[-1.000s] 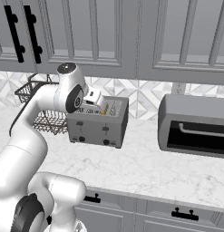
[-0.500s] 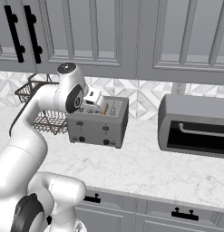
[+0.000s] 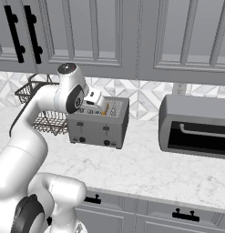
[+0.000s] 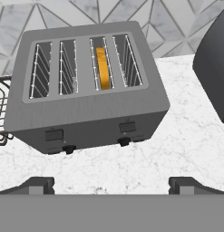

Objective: Start the toaster. Once the lever pops up, take the bread to the plate on the dining counter.

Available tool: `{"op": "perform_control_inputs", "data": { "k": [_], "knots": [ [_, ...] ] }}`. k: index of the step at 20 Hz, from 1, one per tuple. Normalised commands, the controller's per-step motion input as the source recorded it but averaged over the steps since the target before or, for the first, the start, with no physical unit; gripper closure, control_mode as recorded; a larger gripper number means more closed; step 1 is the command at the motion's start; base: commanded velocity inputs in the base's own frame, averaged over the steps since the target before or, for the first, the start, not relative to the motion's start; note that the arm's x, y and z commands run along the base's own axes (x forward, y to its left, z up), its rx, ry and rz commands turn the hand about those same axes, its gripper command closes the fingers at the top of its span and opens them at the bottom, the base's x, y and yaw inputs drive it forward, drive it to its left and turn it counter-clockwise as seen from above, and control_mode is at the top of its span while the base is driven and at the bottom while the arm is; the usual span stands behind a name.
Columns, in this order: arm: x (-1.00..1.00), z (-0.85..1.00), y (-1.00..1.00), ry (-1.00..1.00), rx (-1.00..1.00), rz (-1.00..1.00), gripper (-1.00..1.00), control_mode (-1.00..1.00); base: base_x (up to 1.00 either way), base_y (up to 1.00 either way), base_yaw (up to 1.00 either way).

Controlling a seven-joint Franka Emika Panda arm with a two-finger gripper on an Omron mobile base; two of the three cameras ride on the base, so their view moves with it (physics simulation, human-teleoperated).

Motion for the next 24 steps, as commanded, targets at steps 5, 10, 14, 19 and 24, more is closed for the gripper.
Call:
{"op": "perform_control_inputs", "data": {
  "k": [5,10,14,19,24],
  "knots": [
    [0.00,0.00,0.00,0.00,0.00,0.00,-1.00,-1.00,0.00,0.00,0.00],
    [0.00,0.00,0.00,0.00,0.00,0.00,-1.00,-1.00,0.00,0.00,0.00],
    [0.00,0.00,0.00,0.00,0.00,0.00,-1.00,-1.00,0.00,0.00,0.00],
    [0.00,0.00,0.00,0.00,0.00,0.00,-1.00,-1.00,0.00,0.00,0.00],
    [0.00,0.00,0.00,0.00,0.00,0.00,-1.00,-1.00,0.00,0.00,0.00]
  ]
}}
